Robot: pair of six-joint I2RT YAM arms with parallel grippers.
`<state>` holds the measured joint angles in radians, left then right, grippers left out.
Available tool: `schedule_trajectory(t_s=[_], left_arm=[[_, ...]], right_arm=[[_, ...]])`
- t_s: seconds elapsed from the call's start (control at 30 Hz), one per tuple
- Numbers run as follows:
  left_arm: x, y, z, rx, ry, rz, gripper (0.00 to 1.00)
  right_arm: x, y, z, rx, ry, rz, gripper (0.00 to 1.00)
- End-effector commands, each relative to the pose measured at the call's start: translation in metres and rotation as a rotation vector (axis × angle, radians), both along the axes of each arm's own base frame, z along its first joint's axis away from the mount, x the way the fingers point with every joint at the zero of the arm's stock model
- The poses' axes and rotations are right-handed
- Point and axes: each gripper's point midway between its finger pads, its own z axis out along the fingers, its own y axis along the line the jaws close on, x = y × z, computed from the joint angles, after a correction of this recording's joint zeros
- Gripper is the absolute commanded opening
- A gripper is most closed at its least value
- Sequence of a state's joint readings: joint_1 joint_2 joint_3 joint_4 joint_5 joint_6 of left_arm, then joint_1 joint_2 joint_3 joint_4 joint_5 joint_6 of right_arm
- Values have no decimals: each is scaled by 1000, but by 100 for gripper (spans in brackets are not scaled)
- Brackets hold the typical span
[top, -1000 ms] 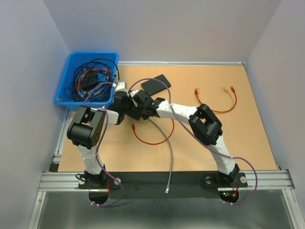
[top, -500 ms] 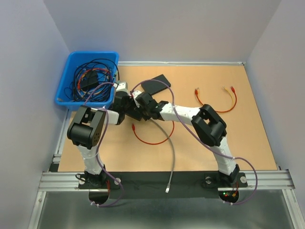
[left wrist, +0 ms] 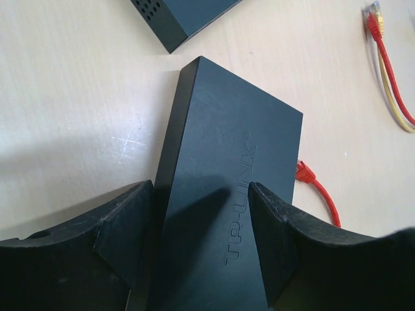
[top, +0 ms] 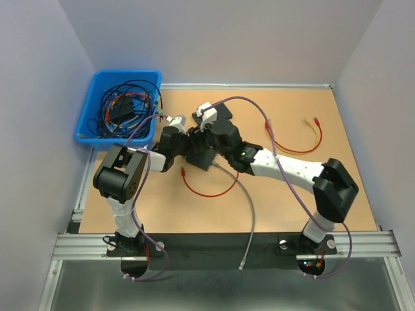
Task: Insert the plug into the switch port
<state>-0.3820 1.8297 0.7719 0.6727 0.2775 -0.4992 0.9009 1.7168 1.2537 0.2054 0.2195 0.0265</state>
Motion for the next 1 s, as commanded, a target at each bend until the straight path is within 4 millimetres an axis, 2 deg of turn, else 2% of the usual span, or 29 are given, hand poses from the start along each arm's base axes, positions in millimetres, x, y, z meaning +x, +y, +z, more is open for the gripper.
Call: schedule_trajectory(t_s=[0.0, 0.03, 0.07, 0.1, 0.17, 0.2, 0.3, 0.33, 0.4, 0.53, 0.57, 0.67, 0.8, 0.97], left_arm=[[-80, 15, -82, 90, 376, -46, 73], [-79, 14, -82, 89, 374, -49, 73], [-79, 15, -82, 90, 375, -48, 73], [-79, 15, -82, 91, 375, -45, 73], [-79, 15, -82, 90, 376, -46, 73], [-78, 15, -82, 89, 375, -45, 73], [-79, 15, -84, 90, 378, -45, 73], [-79, 14, -83, 89, 376, -48, 73], [-79, 14, -83, 88, 375, -48, 73], [-78, 14, -83, 86, 374, -50, 73], [-78, 14, -83, 84, 374, -52, 73], [-78, 13, -83, 82, 374, -55, 73], [-77, 13, -83, 77, 370, -58, 73], [-77, 12, -83, 73, 373, -64, 73]], right_arm=[[2, -35, 23, 40, -65, -129, 68], [5, -47, 21, 29, -64, -173, 68], [5, -59, 10, -2, -47, -203, 68], [11, -75, 13, 10, -39, -260, 68], [17, -95, 2, 8, 1, -309, 68], [26, -115, -11, 7, 45, -360, 68], [36, -140, -39, -5, 142, -402, 65], [37, -140, -53, -23, 174, -395, 64], [38, -141, -65, -38, 209, -385, 63], [37, -129, -89, -53, 273, -325, 63], [36, -124, -101, -61, 310, -306, 62], [37, -122, -120, -48, 379, -279, 57], [42, -125, -132, -38, 418, -279, 50], [46, -127, -143, -57, 432, -287, 49]])
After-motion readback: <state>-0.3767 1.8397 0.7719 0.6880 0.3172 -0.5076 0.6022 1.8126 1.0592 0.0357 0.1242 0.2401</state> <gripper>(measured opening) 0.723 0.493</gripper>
